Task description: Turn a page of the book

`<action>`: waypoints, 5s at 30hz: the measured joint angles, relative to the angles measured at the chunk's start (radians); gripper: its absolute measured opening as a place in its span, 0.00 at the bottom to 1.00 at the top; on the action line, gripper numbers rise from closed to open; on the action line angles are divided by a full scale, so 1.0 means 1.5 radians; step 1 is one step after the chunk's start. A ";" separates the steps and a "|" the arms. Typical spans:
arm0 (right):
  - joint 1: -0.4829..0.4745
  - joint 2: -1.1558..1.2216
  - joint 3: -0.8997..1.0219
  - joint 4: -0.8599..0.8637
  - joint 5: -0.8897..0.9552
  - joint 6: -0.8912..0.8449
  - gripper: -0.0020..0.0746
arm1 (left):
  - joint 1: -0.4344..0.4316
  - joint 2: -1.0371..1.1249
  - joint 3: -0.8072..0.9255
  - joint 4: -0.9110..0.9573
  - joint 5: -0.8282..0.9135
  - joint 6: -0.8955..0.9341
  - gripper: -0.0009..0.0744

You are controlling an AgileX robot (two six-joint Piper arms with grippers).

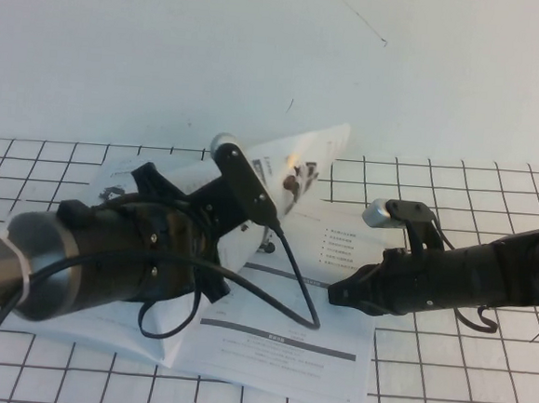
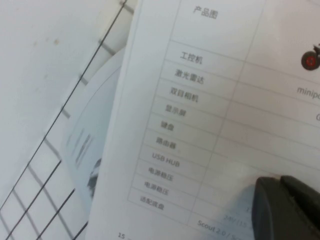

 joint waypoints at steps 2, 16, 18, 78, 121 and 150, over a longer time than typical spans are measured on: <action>0.000 0.000 0.000 0.000 0.000 0.000 0.03 | 0.015 0.000 0.000 0.012 0.027 -0.031 0.01; 0.000 0.000 0.000 0.000 0.003 0.000 0.03 | 0.164 0.000 0.000 -0.175 0.102 -0.008 0.01; 0.000 0.000 0.000 0.000 0.003 0.000 0.03 | 0.171 -0.001 0.000 -0.200 0.105 0.012 0.01; 0.193 0.145 -0.370 0.029 0.018 -0.011 0.03 | 0.170 -0.431 0.000 -0.274 0.077 0.117 0.01; 0.154 -0.593 -0.359 -0.930 0.306 0.594 0.03 | 0.170 -0.817 0.021 -0.916 0.408 0.694 0.01; 0.154 -1.237 0.527 -1.001 -0.111 0.804 0.03 | 0.170 -0.966 0.398 -1.001 0.200 0.610 0.01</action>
